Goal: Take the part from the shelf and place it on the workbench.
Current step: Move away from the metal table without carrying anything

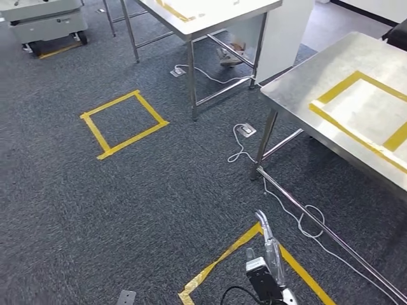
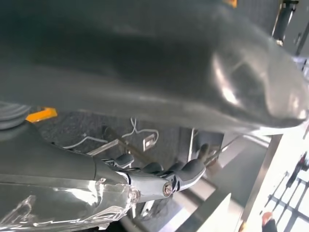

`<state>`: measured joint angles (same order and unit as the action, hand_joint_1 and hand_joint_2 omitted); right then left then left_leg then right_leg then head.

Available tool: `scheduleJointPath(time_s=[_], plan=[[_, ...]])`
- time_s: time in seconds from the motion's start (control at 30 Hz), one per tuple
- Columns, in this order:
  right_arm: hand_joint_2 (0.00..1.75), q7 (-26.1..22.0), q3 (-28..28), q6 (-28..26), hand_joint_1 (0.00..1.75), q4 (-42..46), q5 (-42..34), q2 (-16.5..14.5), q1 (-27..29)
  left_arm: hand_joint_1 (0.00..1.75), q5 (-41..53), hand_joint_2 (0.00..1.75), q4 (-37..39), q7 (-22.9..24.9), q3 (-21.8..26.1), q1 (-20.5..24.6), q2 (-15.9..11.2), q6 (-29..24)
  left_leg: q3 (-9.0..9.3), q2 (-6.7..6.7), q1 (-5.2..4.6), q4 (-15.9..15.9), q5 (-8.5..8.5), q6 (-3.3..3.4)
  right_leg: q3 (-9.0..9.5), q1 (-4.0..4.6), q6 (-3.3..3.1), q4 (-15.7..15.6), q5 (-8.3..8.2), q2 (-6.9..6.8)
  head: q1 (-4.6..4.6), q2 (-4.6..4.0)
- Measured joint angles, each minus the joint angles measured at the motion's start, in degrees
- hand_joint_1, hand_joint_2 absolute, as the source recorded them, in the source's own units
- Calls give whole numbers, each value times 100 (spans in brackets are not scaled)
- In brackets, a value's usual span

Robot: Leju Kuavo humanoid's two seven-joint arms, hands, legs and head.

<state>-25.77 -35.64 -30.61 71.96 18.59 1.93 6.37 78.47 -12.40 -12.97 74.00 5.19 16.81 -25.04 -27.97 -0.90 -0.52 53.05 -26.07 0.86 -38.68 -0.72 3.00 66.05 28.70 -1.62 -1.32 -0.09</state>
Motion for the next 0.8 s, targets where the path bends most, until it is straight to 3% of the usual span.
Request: scheduleJointPath(time_s=[0.07,0.1,0.13,0.17,0.23,0.27,0.3,0.4,0.5,0.53,0.57,0.67,0.7,0.73,0.8], plan=[[0,0,-5,-7,0,-25,-4,16,9,0,19,0,1,6,-30,10,7,1,-111,163,-7,16,90,15,-193,7,4,653,320,135,6,0],[0,0,-7,-12,0,-34,-6,24,9,0,22,0,1,10,-41,8,8,2,-165,245,-9,32,128,9,-158,10,-2,706,329,151,7,0],[0,0,-8,-18,0,-41,-8,30,7,0,26,0,1,15,-52,5,9,3,-218,329,-8,52,160,-3,-4,9,-11,524,241,164,7,0],[0,0,-8,-24,0,-45,-9,34,2,0,30,0,1,20,-62,2,10,4,-267,415,-1,76,189,-22,251,2,-21,152,96,214,7,0],[0,0,-16,-32,0,-48,-9,36,-14,0,37,0,1,21,-84,8,11,7,-360,564,3,138,233,-73,735,-23,-43,-635,-82,453,6,0],[0,-1,-24,-36,0,-50,-8,36,-18,0,40,0,1,21,-91,11,11,7,-403,617,6,165,255,-101,861,-27,-57,-850,-110,541,2,0],[0,-2,-29,-38,0,-51,-8,37,-18,0,42,0,1,21,-95,10,10,7,-443,661,10,183,279,-133,890,-20,-78,-922,-103,579,0,0],[0,-2,-32,-42,0,-54,-10,38,-16,0,47,0,1,24,-96,0,4,6,-528,767,45,194,344,-219,851,11,-165,-903,-169,443,-3,0],[0,-2,-32,-43,0,-54,-10,38,-21,0,48,0,1,26,-96,0,1,6,-547,780,49,204,346,-232,844,1,-195,-914,-191,401,-2,0],[0,-2,-33,-44,0,-54,-10,38,-25,0,49,0,1,27,-96,0,0,6,-552,726,49,222,327,-232,843,0,-205,-919,-197,382,0,0],[0,-3,-34,-48,0,-54,-10,39,-25,0,51,0,1,27,-97,3,-1,6,-644,581,48,422,181,-249,832,2,-227,-923,-209,325,-18,0],[0,-8,-34,-78,0,-59,-18,44,-9,0,66,0,1,34,-100,7,-3,16,-1203,175,59,1712,-486,-332,741,24,-278,-927,-261,-42,-74,0],[0,-9,-34,-103,0,-61,-22,42,-5,0,71,0,1,39,-101,4,-3,22,-1208,155,66,1809,-485,-343,719,27,-273,-927,-273,-158,-74,0],[0,-3,-34,-140,0,-62,-13,27,-5,0,73,0,1,44,-102,2,-4,27,-1015,108,68,1517,-325,-342,714,26,-263,-926,-279,-238,-74,0],[0,39,-39,-223,0,-50,47,-27,0,0,74,0,1,49,-109,9,-4,37,-520,-169,56,723,-34,-337,712,49,-225,-909,-279,-373,-83,0]])
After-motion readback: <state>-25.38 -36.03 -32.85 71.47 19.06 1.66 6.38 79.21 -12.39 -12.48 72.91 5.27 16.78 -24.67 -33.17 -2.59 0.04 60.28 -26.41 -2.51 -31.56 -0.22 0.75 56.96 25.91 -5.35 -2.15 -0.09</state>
